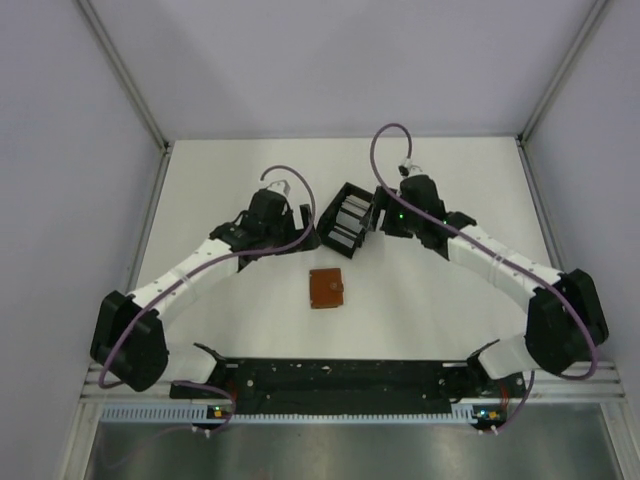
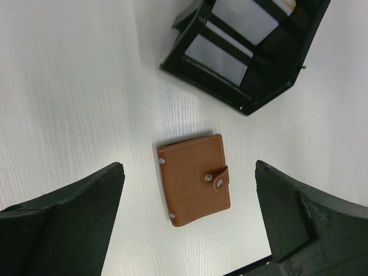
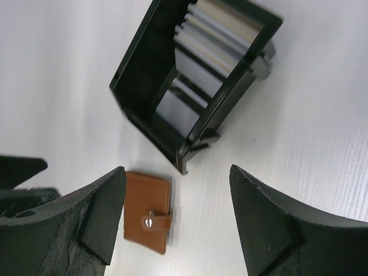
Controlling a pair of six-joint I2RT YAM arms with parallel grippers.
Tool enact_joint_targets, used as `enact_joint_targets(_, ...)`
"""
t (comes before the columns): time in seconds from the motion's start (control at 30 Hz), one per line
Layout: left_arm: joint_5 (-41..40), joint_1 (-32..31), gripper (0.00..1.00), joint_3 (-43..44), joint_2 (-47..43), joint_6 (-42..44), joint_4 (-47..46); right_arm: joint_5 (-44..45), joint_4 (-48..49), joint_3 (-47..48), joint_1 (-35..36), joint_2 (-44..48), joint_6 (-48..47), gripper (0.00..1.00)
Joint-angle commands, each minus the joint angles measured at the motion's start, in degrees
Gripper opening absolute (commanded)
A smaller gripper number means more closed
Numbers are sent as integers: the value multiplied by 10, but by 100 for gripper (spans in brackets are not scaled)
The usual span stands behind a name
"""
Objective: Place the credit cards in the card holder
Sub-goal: Move the storage box to the center of the board.
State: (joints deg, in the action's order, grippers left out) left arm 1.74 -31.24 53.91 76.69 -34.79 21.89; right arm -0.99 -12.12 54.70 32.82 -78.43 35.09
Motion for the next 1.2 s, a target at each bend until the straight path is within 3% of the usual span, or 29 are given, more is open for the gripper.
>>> enact_joint_targets(0.0, -24, 17, 98, 69, 26, 24, 32, -22, -40, 87, -43, -83, 17, 72)
enact_joint_targets(0.2, 13, 37, 98, 123, 72, 45, 16, -30, -73, 186, -81, -199, 30, 73)
enact_joint_targets(0.43, 63, 41, 98, 190, 165, 79, -9, -22, -77, 208, -98, -255, 24, 72)
enact_joint_targets(0.9, 163, 39, 98, 189, 204, 64, -60, 7, -84, 36, -114, -112, 20, 65)
enact_joint_targets(1.17, 190, -15, 96, 201, 232, 74, -83, 13, -85, -99, -114, 31, 44, 64)
